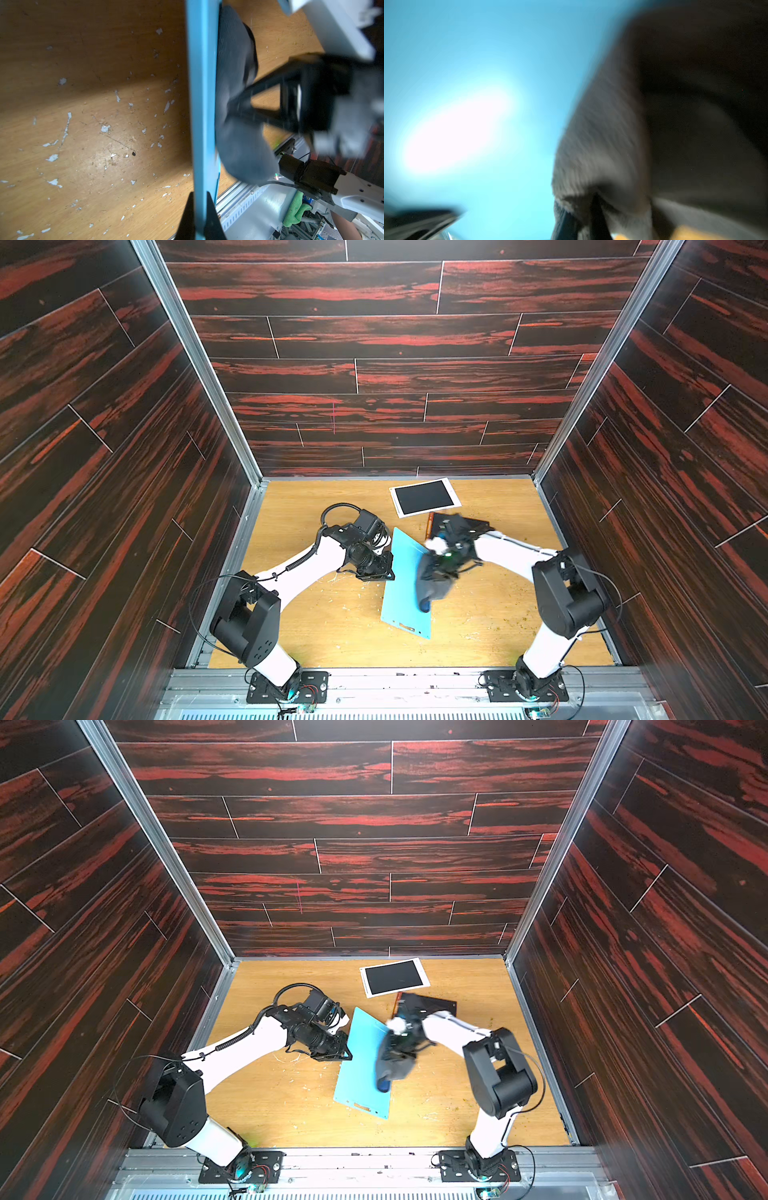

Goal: Wipe the drawing tablet
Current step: Wipe the dirt from the drawing tablet.

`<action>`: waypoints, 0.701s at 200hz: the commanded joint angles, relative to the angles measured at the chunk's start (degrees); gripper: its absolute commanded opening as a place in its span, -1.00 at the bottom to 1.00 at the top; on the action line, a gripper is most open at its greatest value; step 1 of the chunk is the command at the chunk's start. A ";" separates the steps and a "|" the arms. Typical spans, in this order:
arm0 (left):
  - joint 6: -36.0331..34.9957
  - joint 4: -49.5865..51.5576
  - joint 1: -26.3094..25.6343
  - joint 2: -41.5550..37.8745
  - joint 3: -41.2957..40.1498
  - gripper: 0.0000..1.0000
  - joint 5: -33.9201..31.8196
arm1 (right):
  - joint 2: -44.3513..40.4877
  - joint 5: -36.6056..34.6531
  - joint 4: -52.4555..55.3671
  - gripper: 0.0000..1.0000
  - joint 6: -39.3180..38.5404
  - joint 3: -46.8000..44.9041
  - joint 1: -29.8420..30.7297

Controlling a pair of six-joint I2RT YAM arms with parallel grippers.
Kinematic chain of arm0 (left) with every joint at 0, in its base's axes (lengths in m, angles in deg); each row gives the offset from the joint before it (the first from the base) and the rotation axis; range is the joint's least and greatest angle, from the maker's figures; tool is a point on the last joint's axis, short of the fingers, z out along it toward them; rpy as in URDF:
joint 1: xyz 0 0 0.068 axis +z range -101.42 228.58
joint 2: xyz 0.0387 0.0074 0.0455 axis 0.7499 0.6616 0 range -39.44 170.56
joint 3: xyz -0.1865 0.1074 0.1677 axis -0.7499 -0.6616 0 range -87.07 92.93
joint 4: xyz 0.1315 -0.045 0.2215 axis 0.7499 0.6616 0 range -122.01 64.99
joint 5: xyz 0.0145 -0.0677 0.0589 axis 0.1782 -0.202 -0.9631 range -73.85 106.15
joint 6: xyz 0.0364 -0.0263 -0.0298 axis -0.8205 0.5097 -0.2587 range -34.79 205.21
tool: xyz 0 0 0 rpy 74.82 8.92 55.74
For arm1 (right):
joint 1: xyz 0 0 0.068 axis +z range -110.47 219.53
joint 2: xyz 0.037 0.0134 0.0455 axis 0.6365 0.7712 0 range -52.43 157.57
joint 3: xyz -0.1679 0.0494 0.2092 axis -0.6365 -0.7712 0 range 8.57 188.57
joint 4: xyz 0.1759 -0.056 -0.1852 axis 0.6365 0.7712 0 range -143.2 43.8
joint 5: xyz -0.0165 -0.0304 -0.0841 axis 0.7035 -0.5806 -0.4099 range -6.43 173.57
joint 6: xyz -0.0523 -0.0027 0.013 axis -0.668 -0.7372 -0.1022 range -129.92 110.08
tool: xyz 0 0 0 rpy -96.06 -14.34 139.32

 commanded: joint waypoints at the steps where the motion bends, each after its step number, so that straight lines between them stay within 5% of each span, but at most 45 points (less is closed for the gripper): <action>1: -2.14 2.42 -0.71 0.63 0.50 -1.00 -2.30 | -2.18 10.10 -0.04 -1.00 0.99 4.10 8.90; 27: -1.97 2.38 -0.70 0.27 0.33 -1.00 -2.38 | -3.99 17.81 -7.63 -1.00 7.19 2.81 12.78; 47: -2.04 2.33 -0.69 0.45 0.28 -1.00 -2.19 | -4.38 16.74 -8.54 -1.00 7.39 -1.66 11.81; 98: -2.40 2.92 -0.68 -0.20 0.19 -1.00 -2.34 | 0.82 8.85 -10.03 -1.00 4.67 -15.35 -0.65; 140: -2.51 3.00 -0.74 -0.52 0.07 -1.00 -1.85 | 7.31 6.51 -7.54 -1.00 6.21 -1.12 -7.88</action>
